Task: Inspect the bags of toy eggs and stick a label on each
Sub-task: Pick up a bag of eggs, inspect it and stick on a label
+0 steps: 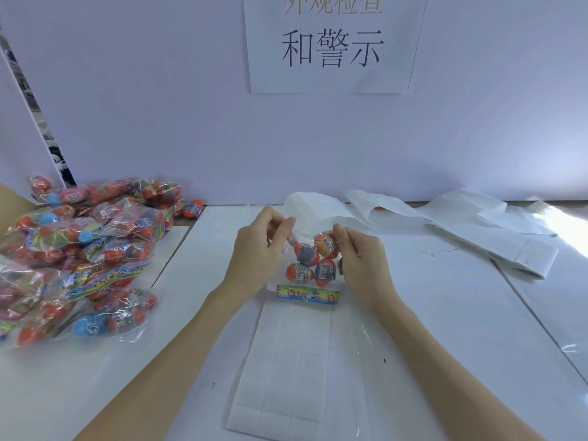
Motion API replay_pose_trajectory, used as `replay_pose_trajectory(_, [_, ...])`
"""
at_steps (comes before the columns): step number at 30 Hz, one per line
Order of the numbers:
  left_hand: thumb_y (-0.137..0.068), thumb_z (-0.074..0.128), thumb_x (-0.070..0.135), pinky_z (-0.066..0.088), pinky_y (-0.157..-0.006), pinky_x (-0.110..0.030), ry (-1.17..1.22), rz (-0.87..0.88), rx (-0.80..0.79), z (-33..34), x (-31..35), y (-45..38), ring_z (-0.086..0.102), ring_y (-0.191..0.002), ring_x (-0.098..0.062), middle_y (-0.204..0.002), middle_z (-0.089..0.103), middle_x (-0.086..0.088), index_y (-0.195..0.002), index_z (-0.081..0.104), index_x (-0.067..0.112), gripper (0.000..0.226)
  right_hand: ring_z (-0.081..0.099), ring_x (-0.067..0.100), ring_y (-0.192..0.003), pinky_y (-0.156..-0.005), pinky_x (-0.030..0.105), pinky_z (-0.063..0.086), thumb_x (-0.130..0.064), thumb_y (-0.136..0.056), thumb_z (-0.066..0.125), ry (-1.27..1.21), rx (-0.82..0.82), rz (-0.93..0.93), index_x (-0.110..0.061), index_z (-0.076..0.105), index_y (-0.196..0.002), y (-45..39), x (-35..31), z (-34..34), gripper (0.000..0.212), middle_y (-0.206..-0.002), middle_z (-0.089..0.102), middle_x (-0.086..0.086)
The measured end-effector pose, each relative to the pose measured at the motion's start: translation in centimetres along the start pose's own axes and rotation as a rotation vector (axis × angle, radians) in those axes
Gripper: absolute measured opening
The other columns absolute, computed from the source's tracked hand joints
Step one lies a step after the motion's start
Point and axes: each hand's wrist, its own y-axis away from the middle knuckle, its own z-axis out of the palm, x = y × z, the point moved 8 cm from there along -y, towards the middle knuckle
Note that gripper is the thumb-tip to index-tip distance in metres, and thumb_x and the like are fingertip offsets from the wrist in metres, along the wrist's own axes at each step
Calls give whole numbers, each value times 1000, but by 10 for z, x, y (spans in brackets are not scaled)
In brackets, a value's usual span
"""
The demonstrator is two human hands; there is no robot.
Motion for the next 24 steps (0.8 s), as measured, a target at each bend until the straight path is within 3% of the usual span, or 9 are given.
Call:
replay_pose_trajectory(3, [-106, 57, 29, 48, -56, -17, -65, 30, 81, -2, 5, 2, 65, -61, -7, -71, 71, 5, -91, 54, 15, 21, 43, 12, -54, -57, 38, 40, -29, -112, 45, 34, 39, -25, 1, 74, -88, 1, -3, 0, 48, -68, 66, 18])
replay_pose_trajectory(6, [-106, 50, 35, 45, -53, -13, -186, 142, 130, -2, 21, 6, 62, -57, -8, -69, 68, 3, -96, 50, 15, 22, 44, 15, -58, -60, 39, 39, -27, -112, 44, 54, 101, -54, 0, 75, -89, 2, -5, -4, 47, -69, 67, 20])
replay_pose_trajectory(10, [-105, 44, 38, 54, -52, -31, -296, 251, 102, 1, 29, 10, 65, -59, -18, -71, 67, 0, -101, 54, 7, 32, 47, 18, -61, -60, 37, 42, -31, -112, 45, -36, 74, 3, -8, 79, -92, 0, 2, -4, 46, -73, 69, 19])
replay_pose_trajectory(12, [-107, 47, 35, 53, -60, -31, -248, 229, 74, 1, 24, 10, 62, -64, -13, -80, 68, 2, -101, 54, 10, 26, 48, 12, -61, -60, 39, 44, -31, -112, 47, -52, 49, 6, -13, 80, -92, 0, 4, -3, 42, -68, 70, 2])
replay_pose_trajectory(14, [-108, 52, 33, 47, -69, -20, -138, 182, 39, 1, 18, 9, 59, -67, -12, -90, 68, 9, -102, 56, 16, 18, 51, 4, -59, -60, 28, 42, -30, -111, 48, -53, 28, -8, -20, 81, -93, 1, 3, 0, 39, -67, 69, -14])
replay_pose_trajectory(16, [-104, 60, 31, 41, -72, -13, -20, 128, -3, 1, 13, 6, 58, -74, -13, -98, 67, 15, -103, 65, 17, 15, 61, 0, -65, -63, 19, 44, -30, -111, 49, -58, 12, -21, -27, 80, -94, 3, 0, 2, 36, -74, 73, -18])
replay_pose_trajectory(20, [-98, 72, 19, 45, -71, -21, 61, 38, -58, 4, 3, 1, 58, -72, -15, -86, 71, 10, -85, 76, 13, 15, 71, 9, -79, -70, 27, 53, -43, -111, 40, -141, -52, 45, -28, 78, -106, 5, 0, 8, 41, -86, 78, -7])
replay_pose_trajectory(22, [-100, 69, 17, 52, -72, -27, 102, -27, 3, -2, -4, -1, 65, -72, -15, -84, 72, 7, -85, 74, 10, 17, 72, 12, -82, -73, 34, 56, -43, -109, 47, -168, -119, 92, -24, 76, -114, 5, 3, 12, 36, -89, 78, -5])
replay_pose_trajectory(24, [-103, 65, 19, 57, -75, -28, 108, -69, 56, -7, -9, -2, 71, -80, -12, -88, 74, 3, -86, 71, 10, 20, 77, 17, -85, -76, 35, 61, -40, -105, 58, -232, -212, 134, -16, 79, -109, 8, 5, 18, 31, -90, 80, 1])
